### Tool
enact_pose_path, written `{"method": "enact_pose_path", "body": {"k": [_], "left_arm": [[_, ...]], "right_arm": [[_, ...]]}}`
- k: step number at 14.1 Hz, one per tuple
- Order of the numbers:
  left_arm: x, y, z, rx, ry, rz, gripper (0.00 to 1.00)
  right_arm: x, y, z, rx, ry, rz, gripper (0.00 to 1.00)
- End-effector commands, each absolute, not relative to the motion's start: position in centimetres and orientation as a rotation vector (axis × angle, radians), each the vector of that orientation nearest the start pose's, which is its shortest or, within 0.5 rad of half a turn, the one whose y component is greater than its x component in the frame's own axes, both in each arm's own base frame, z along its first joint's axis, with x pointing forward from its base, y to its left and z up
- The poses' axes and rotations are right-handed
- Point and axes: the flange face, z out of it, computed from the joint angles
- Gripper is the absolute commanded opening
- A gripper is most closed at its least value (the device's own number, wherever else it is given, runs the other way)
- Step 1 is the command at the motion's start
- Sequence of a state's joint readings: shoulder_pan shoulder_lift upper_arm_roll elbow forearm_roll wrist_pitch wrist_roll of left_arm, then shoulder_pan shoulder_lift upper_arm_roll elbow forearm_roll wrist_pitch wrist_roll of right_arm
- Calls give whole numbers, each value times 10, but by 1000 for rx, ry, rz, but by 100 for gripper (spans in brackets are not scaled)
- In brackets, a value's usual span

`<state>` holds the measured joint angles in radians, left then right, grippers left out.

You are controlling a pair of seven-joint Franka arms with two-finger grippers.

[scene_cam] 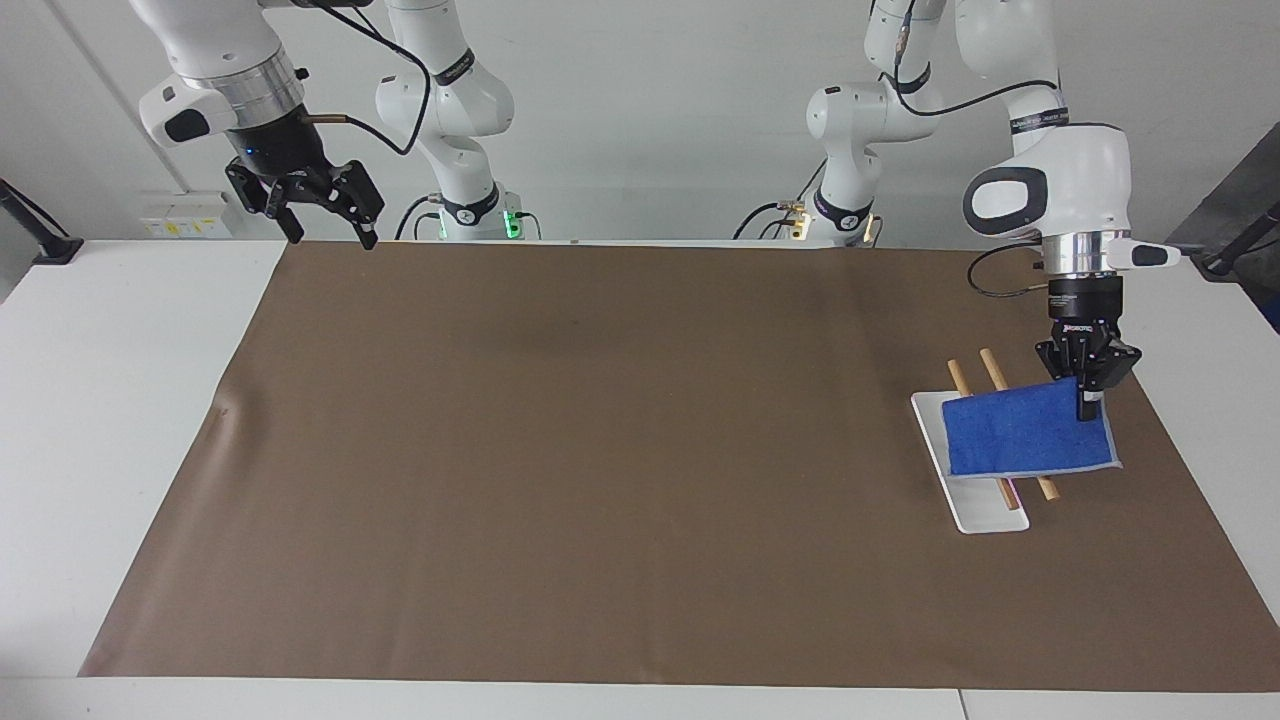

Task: Right arm passes towel to left arm to hang

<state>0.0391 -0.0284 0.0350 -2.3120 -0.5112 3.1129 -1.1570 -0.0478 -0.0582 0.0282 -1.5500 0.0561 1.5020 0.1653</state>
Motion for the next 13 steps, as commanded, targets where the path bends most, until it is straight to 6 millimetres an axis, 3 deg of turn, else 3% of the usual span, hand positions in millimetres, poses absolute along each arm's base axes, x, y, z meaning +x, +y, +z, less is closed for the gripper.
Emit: {"method": "enact_pose_path", "body": {"k": [1, 4, 5, 6, 8, 10, 11, 13], "left_arm": [[542, 99, 429, 1585, 1896, 752, 0], [542, 107, 414, 1597, 1927, 736, 5], [540, 122, 411, 1590, 1950, 745, 10], [540, 126, 410, 1599, 1955, 737, 31], [543, 128, 413, 1626, 1936, 745, 60], [548, 137, 419, 1641, 1918, 773, 82], [552, 142, 421, 1640, 1922, 765, 100], [562, 141, 437, 1651, 1911, 712, 100]], "right_arm": [[520, -10, 652, -3116, 236, 6, 100], [519, -19, 646, -3147, 131, 19, 100], [520, -18, 645, -3138, 132, 24, 100], [521, -19, 644, -3137, 140, 27, 100], [526, -18, 638, -3131, 192, 43, 100], [527, -17, 636, -3130, 231, 46, 100], [529, -14, 637, -3134, 224, 24, 100], [529, -12, 637, -3134, 217, 19, 100]]}}
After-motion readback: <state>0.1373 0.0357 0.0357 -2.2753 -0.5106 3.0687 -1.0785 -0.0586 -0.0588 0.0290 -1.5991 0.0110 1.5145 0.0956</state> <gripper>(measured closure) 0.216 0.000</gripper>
